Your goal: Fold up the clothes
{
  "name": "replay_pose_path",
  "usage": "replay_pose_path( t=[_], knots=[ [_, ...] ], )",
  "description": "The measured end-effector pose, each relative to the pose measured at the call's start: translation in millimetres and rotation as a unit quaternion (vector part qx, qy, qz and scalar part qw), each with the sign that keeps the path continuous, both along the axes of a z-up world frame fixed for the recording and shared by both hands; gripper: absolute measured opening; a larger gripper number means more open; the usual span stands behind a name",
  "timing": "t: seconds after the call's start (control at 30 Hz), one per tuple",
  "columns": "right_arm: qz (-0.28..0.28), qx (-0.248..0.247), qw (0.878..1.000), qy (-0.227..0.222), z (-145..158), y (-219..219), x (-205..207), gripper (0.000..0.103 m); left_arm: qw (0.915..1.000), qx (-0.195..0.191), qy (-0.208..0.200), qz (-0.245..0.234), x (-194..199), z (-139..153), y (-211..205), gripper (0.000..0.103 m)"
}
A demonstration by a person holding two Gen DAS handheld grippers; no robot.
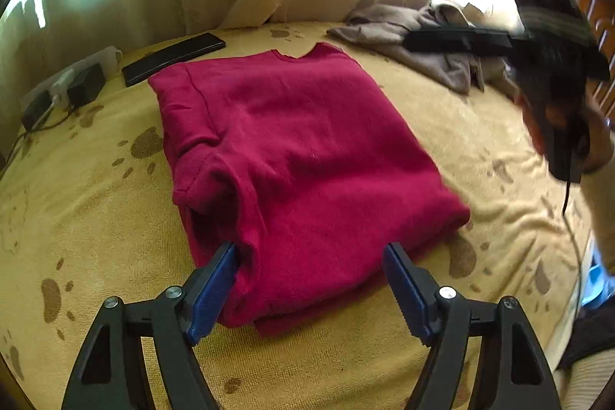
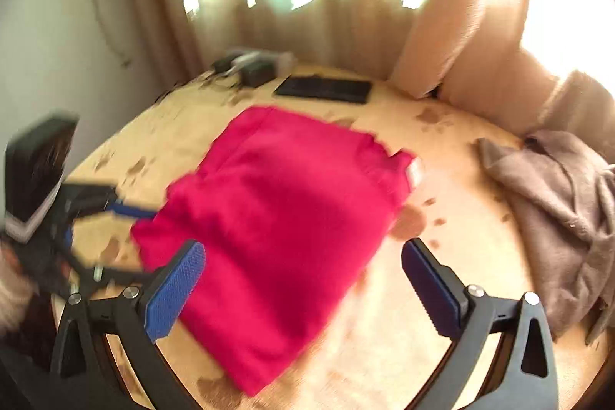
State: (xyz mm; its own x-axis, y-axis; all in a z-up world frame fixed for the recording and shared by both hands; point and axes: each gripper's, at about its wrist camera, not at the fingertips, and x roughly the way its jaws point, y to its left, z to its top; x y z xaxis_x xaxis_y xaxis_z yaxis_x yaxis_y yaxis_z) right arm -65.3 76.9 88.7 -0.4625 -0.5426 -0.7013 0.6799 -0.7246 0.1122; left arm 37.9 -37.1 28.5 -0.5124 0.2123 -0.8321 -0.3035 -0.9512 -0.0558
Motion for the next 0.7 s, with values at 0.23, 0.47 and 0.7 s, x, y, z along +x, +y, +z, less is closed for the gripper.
replay_pose_path(
  t=[0.23,0.47,0.7],
  knots=[
    [0.047,0.087,0.995,0.033,-12,-88,-39,0.103,0.9998,-0.017,0.007,-0.005,8,-14,8,0.086],
    [0.024,0.153,0.987,0.042,-70,-128,-76,0.103,0.9994,-0.024,0.02,-0.017,20,-18,5,0.086],
    [0.019,0.164,0.985,0.041,-73,-137,-86,0.103,0.9983,0.05,0.028,0.001,19,11,-16,0.086]
  ],
)
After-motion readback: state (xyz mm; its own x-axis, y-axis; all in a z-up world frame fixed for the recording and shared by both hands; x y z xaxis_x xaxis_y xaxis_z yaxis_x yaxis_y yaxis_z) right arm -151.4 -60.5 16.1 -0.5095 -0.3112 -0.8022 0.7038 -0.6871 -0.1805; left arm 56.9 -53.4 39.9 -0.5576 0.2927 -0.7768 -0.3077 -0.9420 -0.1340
